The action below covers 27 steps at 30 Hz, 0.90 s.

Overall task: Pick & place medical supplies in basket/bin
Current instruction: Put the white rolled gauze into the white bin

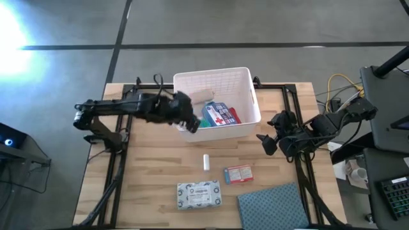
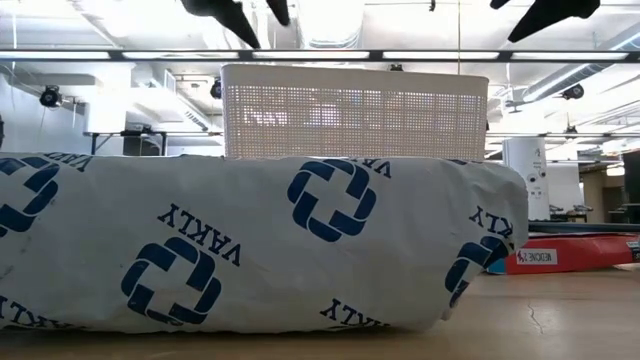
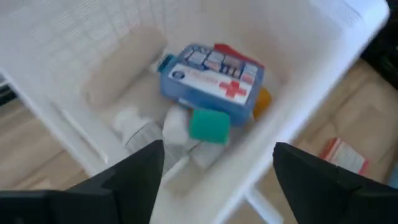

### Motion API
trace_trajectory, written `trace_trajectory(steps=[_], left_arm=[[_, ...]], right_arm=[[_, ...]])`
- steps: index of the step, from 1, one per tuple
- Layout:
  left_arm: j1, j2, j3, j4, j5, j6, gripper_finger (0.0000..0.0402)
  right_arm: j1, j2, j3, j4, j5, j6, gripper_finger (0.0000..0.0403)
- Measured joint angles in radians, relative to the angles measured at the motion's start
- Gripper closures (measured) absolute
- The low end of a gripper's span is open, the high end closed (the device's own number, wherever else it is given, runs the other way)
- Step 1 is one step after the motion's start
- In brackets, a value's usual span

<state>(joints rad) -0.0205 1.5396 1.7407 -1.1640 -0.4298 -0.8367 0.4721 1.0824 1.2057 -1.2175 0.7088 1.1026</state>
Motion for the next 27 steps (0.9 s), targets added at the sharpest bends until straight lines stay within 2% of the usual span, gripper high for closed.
trace_trajectory(steps=[4,11,16,19,22,27], left_arm=[[-0.106,-0.013,0.006,-0.052,-0.025,-0.163,0.0116],[-0.415,0.020,-0.063,-0.051,-0.120,-0.611,0.0131],[-0.493,0.099,-0.182,-0.021,-0.174,-0.924,0.0137],[-0.487,0.167,-0.244,0.116,-0.174,-0.960,0.0137],[-0.466,0.234,-0.270,0.279,-0.172,-0.934,0.0137],[-0.427,0.343,-0.266,0.330,-0.154,-0.926,0.0137]], right_arm=[[-0.001,0.000,0.000,0.000,0.012,-0.004,0.0039],[-0.001,0.000,0.000,0.000,0.022,0.016,0.0039],[-0.001,0.000,0.000,-0.007,0.035,0.070,0.0039],[-0.001,0.000,-0.003,-0.008,0.060,0.081,0.0039],[-0.001,0.000,-0.006,-0.009,0.067,0.084,0.0039],[-0.002,0.000,-0.017,-0.009,0.047,0.087,0.0039]])
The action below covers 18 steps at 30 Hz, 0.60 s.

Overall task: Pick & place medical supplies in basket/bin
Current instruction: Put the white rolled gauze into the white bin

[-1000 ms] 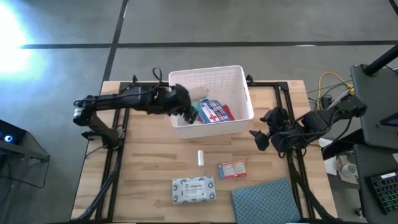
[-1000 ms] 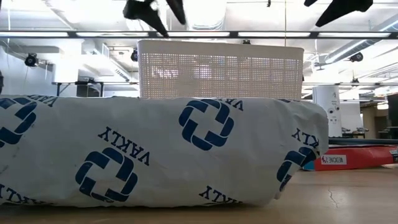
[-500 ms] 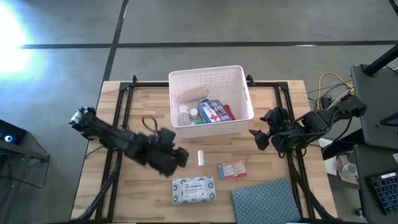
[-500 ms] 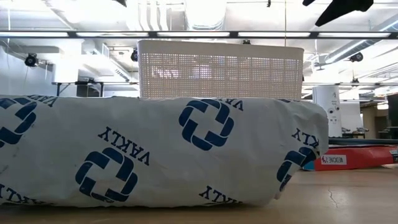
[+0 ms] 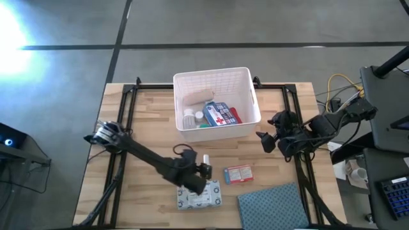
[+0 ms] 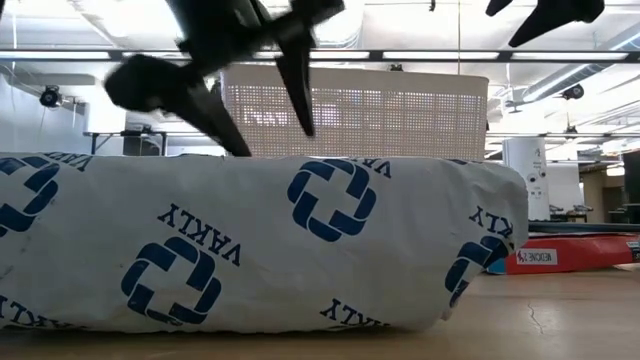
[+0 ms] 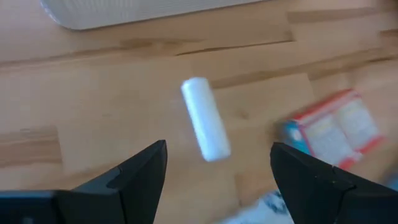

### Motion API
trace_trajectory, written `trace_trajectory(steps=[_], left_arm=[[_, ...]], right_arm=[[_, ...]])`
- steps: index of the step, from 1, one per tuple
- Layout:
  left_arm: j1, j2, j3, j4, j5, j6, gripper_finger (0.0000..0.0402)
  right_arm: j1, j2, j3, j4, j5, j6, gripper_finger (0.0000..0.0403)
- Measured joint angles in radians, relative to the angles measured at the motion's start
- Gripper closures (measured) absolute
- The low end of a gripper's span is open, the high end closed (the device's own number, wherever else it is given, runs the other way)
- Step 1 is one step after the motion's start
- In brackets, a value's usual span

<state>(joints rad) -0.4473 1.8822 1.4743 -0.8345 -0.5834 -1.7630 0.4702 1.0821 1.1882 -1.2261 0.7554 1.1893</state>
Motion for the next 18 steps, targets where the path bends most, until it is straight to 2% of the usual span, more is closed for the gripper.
trace_trajectory(steps=[10,13,18], left_arm=[[0.074,0.154,0.111,0.016,0.049,0.127,0.0137],[0.084,0.186,0.116,0.016,0.087,0.135,0.0137],[0.084,0.205,0.085,0.017,0.094,0.135,0.0144]], right_arm=[[0.001,0.000,-0.033,-0.001,-0.049,0.050,0.0039],[0.001,0.000,-0.034,-0.001,-0.058,0.064,0.0039],[0.001,0.000,-0.033,0.000,-0.059,0.068,0.0039]])
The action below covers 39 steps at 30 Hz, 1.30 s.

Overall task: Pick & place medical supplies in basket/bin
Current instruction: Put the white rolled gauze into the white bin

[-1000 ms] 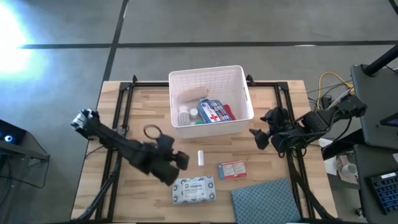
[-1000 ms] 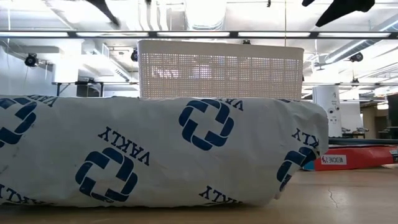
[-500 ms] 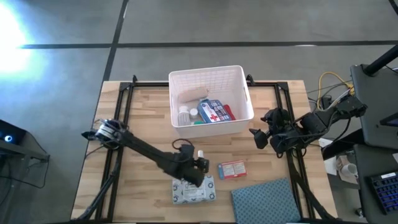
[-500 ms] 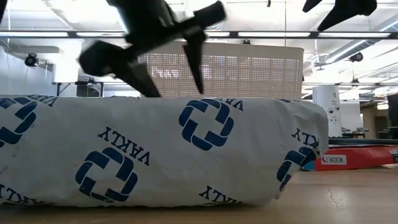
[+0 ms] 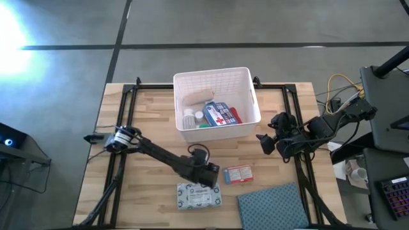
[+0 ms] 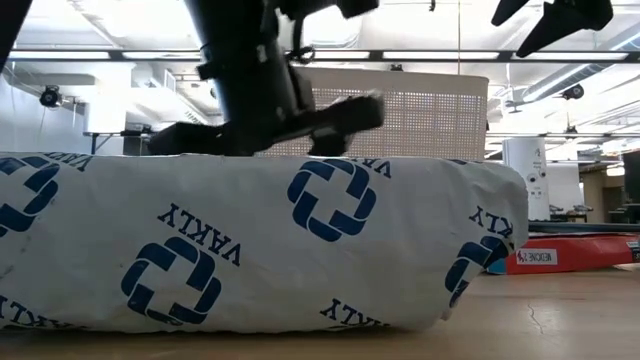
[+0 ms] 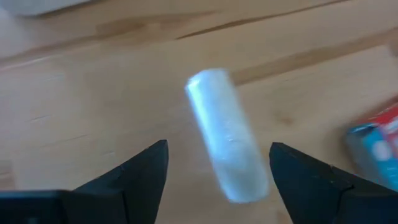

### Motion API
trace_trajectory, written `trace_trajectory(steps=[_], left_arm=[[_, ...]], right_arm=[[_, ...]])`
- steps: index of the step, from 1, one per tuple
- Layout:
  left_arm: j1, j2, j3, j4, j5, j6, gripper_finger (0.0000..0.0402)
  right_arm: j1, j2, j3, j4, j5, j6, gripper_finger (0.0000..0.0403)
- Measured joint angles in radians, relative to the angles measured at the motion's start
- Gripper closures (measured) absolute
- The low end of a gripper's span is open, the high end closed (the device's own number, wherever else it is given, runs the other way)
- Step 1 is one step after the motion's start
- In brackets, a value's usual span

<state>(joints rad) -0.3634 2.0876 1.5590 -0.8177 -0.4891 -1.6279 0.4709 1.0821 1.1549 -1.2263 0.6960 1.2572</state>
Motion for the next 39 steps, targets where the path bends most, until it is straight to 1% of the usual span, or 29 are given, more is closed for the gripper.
trace_trajectory(steps=[3,10,13,17,21,24,26,28,30,32,33,35,37,39], left_arm=[[0.000,0.000,-0.034,0.001,0.001,0.000,0.0168],[0.005,0.000,-0.087,0.024,0.000,0.020,0.0254],[0.005,0.000,-0.102,0.029,-0.005,0.029,0.0271],[0.005,-0.002,-0.113,0.032,0.002,0.089,0.0284],[-0.005,-0.022,-0.095,0.013,0.024,0.112,0.0321],[-0.039,-0.081,-0.059,0.051,0.026,0.236,0.0359],[-0.055,-0.136,-0.019,0.055,0.025,0.319,0.0374],[-0.055,-0.192,0.024,0.051,0.026,0.418,0.0375],[-0.045,-0.250,0.067,0.071,0.018,0.553,0.0375],[-0.044,-0.314,0.112,0.148,0.013,0.726,0.0370],[-0.045,-0.346,0.136,0.186,0.009,0.801,0.0365],[-0.037,-0.397,0.182,0.201,-0.014,0.918,0.0357],[-0.010,-0.437,0.218,0.156,-0.067,1.010,0.0354],[0.061,-0.462,0.246,0.074,-0.111,1.096,0.0354]], right_arm=[[0.000,0.000,0.000,0.000,0.000,0.000,0.0039],[0.000,-0.001,0.000,0.000,0.002,0.000,0.0039],[0.000,-0.001,0.000,0.000,0.003,-0.002,0.0039],[0.000,-0.001,0.000,0.000,0.003,-0.003,0.0039],[0.000,-0.001,0.000,0.000,0.011,-0.002,0.0039],[0.000,-0.002,0.000,0.000,0.011,-0.003,0.0039],[0.000,-0.002,0.000,0.000,0.011,-0.001,0.0039],[0.000,-0.005,0.000,0.001,0.011,-0.001,0.0039],[0.000,-0.008,0.000,0.003,0.011,-0.007,0.0039],[0.000,-0.009,0.000,0.010,0.005,-0.049,0.0039],[0.001,-0.009,0.000,0.019,-0.014,-0.085,0.0039],[0.006,-0.009,0.000,0.055,-0.074,-0.183,0.0039],[0.017,-0.007,0.000,0.107,-0.144,-0.282,0.0039],[0.030,-0.001,0.001,0.154,-0.192,-0.338,0.0039]])
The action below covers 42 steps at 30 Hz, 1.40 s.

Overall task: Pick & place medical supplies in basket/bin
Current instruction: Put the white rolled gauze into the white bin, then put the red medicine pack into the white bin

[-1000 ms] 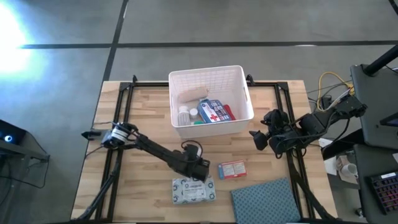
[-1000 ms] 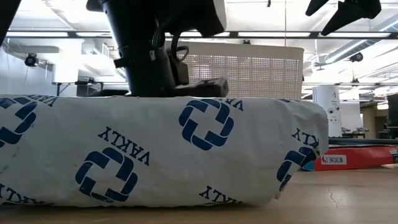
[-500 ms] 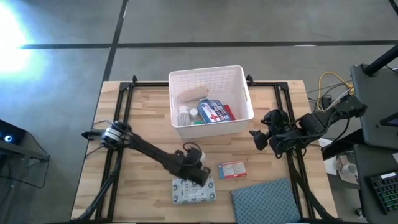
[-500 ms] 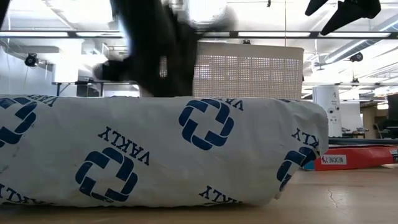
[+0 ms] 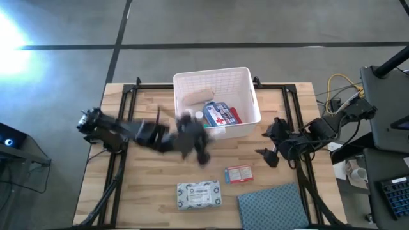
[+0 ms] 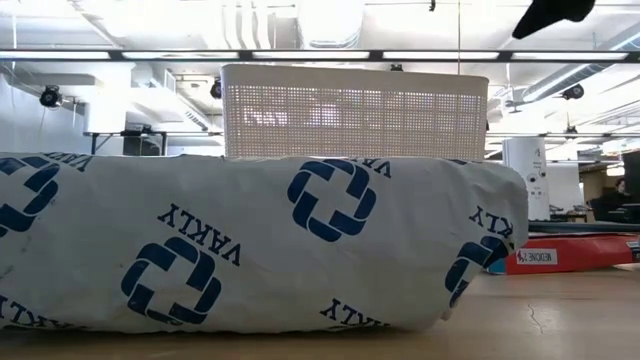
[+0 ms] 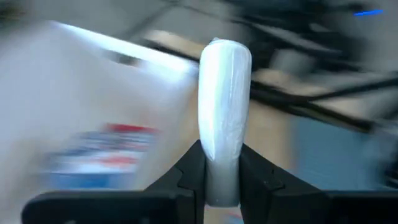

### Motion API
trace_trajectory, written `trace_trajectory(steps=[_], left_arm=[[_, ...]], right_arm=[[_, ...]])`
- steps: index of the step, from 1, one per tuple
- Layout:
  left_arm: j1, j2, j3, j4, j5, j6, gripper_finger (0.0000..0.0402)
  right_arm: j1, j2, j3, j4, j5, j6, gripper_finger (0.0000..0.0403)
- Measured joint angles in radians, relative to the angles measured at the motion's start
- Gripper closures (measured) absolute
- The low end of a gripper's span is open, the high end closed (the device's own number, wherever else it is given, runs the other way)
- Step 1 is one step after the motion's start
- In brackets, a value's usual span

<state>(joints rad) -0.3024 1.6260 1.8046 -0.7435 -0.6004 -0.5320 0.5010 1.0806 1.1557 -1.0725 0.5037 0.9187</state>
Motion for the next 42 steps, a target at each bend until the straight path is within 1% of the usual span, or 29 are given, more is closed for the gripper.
trace_trajectory(steps=[3,6,9,13,16,19,22,24,27,30,33,36,39,40,42], left_arm=[[0.147,-0.012,0.026,-0.110,-0.011,0.058,0.0347],[0.282,-0.013,0.029,-0.115,0.002,0.115,0.0320],[0.384,-0.003,0.026,-0.115,0.046,0.122,0.0274],[0.441,0.002,0.003,-0.120,0.064,0.122,0.0200],[0.440,-0.002,-0.007,-0.135,0.078,0.123,0.0154],[0.400,-0.019,-0.004,-0.197,0.102,0.104,0.0131],[0.294,-0.054,-0.017,-0.208,0.146,0.079,0.0128],[0.204,-0.064,-0.041,-0.209,0.153,0.065,0.0132],[0.083,-0.061,-0.100,-0.194,0.159,-0.051,0.0141],[-0.006,-0.058,-0.207,-0.066,0.155,-0.194,0.0152],[-0.058,-0.057,-0.355,0.147,0.158,-0.297,0.0162],[-0.085,-0.056,-0.526,0.427,0.176,-0.406,0.0171],[-0.098,-0.051,-0.685,0.697,0.186,-0.529,0.0179],[-0.100,-0.047,-0.728,0.756,0.187,-0.586,0.0183],[-0.100,-0.037,-0.796,0.809,0.191,-0.703,0.0193]], right_arm=[[0.000,0.013,0.000,0.013,-0.015,-0.066,0.0039],[0.000,0.028,0.001,0.012,-0.023,-0.095,0.0039],[0.001,0.034,0.002,0.013,-0.085,-0.080,0.0039],[0.002,0.044,0.002,0.007,-0.140,-0.066,0.0039],[0.005,0.046,0.002,0.007,-0.165,-0.066,0.0039],[0.011,0.049,-0.006,0.005,-0.209,-0.079,0.0039],[0.028,0.056,-0.036,0.005,-0.245,-0.107,0.0039],[0.054,0.070,-0.074,0.009,-0.254,-0.173,0.0039],[0.085,0.106,-0.128,0.061,-0.284,-0.271,0.0039],[0.097,0.156,-0.171,0.121,-0.295,-0.279,0.0039],[0.097,0.222,-0.201,0.166,-0.297,-0.272,0.0039],[0.097,0.299,-0.221,0.213,-0.318,-0.313,0.0039],[0.099,0.380,-0.225,0.256,-0.377,-0.382,0.0039],[0.101,0.404,-0.223,0.274,-0.391,-0.396,0.0039],[0.105,0.442,-0.214,0.306,-0.401,-0.415,0.0039]])
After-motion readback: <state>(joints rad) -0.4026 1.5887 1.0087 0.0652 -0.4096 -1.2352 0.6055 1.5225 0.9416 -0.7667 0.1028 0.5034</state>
